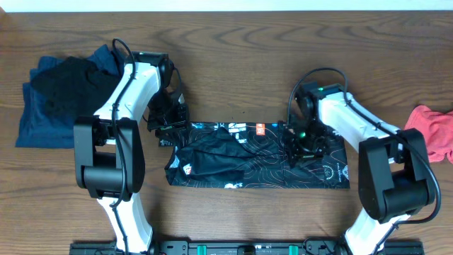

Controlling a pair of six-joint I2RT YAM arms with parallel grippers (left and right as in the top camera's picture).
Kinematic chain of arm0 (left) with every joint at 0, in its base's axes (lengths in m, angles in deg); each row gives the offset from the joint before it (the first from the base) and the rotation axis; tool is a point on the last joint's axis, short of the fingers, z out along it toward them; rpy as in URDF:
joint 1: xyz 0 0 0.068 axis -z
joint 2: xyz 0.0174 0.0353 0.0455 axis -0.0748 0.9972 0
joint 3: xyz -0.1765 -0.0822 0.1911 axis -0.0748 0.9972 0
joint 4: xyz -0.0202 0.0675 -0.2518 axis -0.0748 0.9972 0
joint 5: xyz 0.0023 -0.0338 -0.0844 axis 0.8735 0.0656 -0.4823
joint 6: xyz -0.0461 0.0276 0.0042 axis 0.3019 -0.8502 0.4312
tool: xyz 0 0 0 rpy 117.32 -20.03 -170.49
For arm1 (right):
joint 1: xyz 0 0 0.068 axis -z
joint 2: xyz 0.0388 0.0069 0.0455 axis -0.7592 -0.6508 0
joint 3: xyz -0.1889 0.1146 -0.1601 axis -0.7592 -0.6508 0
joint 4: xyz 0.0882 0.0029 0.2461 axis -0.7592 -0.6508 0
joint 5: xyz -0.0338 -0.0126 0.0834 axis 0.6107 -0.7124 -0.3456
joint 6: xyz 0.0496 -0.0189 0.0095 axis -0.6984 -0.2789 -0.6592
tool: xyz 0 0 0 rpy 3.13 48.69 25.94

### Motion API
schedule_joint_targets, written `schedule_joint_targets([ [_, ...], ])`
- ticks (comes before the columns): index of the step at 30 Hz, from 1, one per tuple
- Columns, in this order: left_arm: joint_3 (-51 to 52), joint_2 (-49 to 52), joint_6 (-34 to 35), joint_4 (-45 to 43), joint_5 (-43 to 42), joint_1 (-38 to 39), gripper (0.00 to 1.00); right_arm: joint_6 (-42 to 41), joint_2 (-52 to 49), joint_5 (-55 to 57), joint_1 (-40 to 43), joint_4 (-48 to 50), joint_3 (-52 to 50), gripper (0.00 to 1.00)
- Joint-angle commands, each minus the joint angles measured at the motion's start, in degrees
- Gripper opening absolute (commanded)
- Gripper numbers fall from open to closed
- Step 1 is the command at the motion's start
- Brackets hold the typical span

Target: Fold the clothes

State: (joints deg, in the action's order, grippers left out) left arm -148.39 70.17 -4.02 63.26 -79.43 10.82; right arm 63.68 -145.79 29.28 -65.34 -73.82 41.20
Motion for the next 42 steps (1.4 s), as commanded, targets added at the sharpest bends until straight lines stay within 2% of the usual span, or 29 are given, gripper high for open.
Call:
schedule_joint_targets([
  [1,-0.42,-0.52,-0.33,0.17,0.15,-0.09,0.41,2.73,1.36,0.48,-1.40,-0.33,0.02,0.12],
  [2,-0.42,-0.52,-0.33,0.20,0.15,-0.09,0.40,1.36,1.60,2.14,-1.40,-0.33,0.07,0.06],
  [3,-0.42,-0.52,-0.33,0.20,0.15,-0.09,0.40,-0.52,1.90,4.20,-1.36,-0.33,0.13,0.06],
  [8,-0.42,-0.52,-0.33,0.20,0.13,-0.09,0.41,-8.26,6.27,15.63,-0.59,-0.24,2.36,0.11],
  [13,-0.42,-0.52,-0.33,0.20,0.15,-0.09,0.41,-11.54,10.01,22.12,3.13,4.15,2.95,0.37],
  [16,-0.42,-0.52,-0.33,0.20,0.15,-0.09,0.40,-11.52,9.40,22.12,5.75,5.64,2.80,0.42],
  [23,-0.42,-0.52,-0.33,0.20,0.15,-0.09,0.41,-11.50,5.99,21.92,9.68,8.15,2.03,0.40],
  [34,-0.39,-0.52,-0.33,0.20,0.15,-0.09,0.40,-11.54,5.20,24.06,9.44,11.21,1.40,0.40],
  [42,-0.39,-0.52,-0.33,0.17,0.15,-0.09,0.40,-11.52,5.20,24.02,8.96,13.60,-3.43,0.41],
])
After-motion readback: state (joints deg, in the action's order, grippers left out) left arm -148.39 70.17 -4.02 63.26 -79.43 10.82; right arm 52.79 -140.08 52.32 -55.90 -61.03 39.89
